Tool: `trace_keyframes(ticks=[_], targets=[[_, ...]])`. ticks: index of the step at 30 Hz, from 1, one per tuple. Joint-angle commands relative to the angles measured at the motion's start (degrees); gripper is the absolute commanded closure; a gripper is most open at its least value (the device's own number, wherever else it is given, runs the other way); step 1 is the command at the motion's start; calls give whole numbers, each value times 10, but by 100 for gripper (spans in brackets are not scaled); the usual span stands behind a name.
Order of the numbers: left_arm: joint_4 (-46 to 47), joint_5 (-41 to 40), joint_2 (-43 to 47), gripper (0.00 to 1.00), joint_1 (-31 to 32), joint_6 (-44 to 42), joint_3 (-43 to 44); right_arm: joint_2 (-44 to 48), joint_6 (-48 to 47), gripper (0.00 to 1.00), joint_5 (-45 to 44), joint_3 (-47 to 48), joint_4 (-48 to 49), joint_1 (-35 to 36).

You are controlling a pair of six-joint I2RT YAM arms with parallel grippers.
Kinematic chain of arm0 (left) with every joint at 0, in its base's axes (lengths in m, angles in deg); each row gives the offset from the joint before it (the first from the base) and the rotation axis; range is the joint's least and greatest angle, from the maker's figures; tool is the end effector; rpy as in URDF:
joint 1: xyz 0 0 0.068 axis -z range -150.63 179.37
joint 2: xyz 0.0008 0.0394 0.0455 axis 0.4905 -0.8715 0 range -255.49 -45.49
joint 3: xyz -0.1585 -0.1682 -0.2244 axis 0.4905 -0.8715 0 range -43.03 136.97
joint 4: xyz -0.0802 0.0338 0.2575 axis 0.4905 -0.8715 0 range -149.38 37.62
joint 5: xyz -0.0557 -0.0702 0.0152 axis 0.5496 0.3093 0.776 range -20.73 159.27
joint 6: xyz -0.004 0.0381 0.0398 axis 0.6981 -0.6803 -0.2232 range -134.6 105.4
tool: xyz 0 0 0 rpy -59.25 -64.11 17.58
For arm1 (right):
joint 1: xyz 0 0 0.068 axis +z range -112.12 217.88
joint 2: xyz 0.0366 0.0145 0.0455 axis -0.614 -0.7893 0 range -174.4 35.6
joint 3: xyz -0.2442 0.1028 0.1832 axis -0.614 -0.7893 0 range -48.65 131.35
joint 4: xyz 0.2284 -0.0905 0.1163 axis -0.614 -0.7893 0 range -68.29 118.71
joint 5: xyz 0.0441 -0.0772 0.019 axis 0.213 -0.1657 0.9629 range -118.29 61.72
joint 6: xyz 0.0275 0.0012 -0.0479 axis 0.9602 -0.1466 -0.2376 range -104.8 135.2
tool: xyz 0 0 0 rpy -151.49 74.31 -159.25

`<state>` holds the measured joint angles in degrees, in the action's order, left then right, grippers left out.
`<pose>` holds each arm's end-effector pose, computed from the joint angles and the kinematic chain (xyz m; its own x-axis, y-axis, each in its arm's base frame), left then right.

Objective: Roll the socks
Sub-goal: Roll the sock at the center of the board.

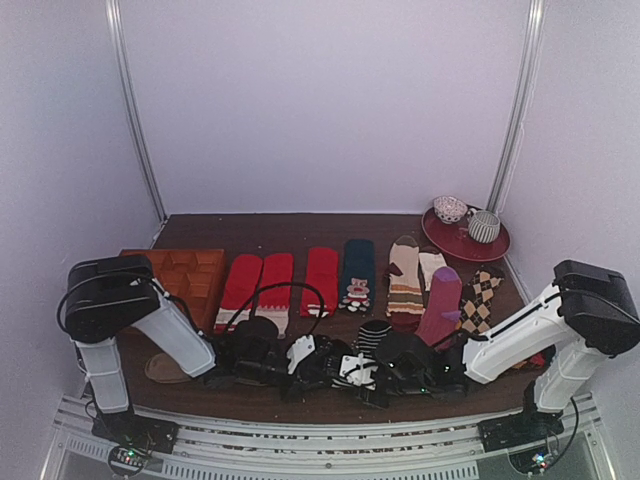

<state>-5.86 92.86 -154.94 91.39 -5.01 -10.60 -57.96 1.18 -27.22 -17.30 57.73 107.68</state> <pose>0.1436 -0.3022 0.1192 -0.3965 0.4211 -0.8158 0.9179 0.1984 -0.3438 0.1047 0.2869 0.1680 0.0453 -0.5785 -0.8144 -0.9614 0.1963 -0.1929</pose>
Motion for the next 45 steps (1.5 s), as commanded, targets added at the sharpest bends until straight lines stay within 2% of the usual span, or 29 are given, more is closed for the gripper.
trace_keyframes(ticks=[1,5,8,10,14,17,19,20,24,28,36,41,45], targets=[[-173,13,-51,100,5,11,-27,-15,-2,68,-25,16,1,3],[-173,14,-50,100,4,11,-27,-32,22,82,-25,28,-18,3],[-164,-24,-30,97,4,16,-37,-49,53,91,0,43,-40,-4],[-155,-60,0,86,3,12,-50,-60,83,93,33,53,-61,-16],[-140,-160,87,76,3,-17,-67,-79,144,93,130,75,-105,-50],[-111,-184,149,70,3,-65,-80,-94,184,93,195,89,-133,-75],[-92,-175,181,60,4,-100,-83,-107,209,93,245,105,-160,-91],[-84,-166,192,59,4,-116,-83,-116,223,93,268,115,-175,-98],[-61,-140,200,58,5,-174,-79,-148,266,92,348,138,-211,-134],[-33,-124,175,58,6,-188,-77,-173,313,92,409,131,-201,-170],[19,-131,115,53,6,-194,-69,-193,312,92,420,131,-224,-182],[11,-126,80,52,6,-208,-36,-200,310,92,416,132,-231,-183],[8,-109,58,58,6,-209,-23,-200,311,92,415,132,-235,-185]])
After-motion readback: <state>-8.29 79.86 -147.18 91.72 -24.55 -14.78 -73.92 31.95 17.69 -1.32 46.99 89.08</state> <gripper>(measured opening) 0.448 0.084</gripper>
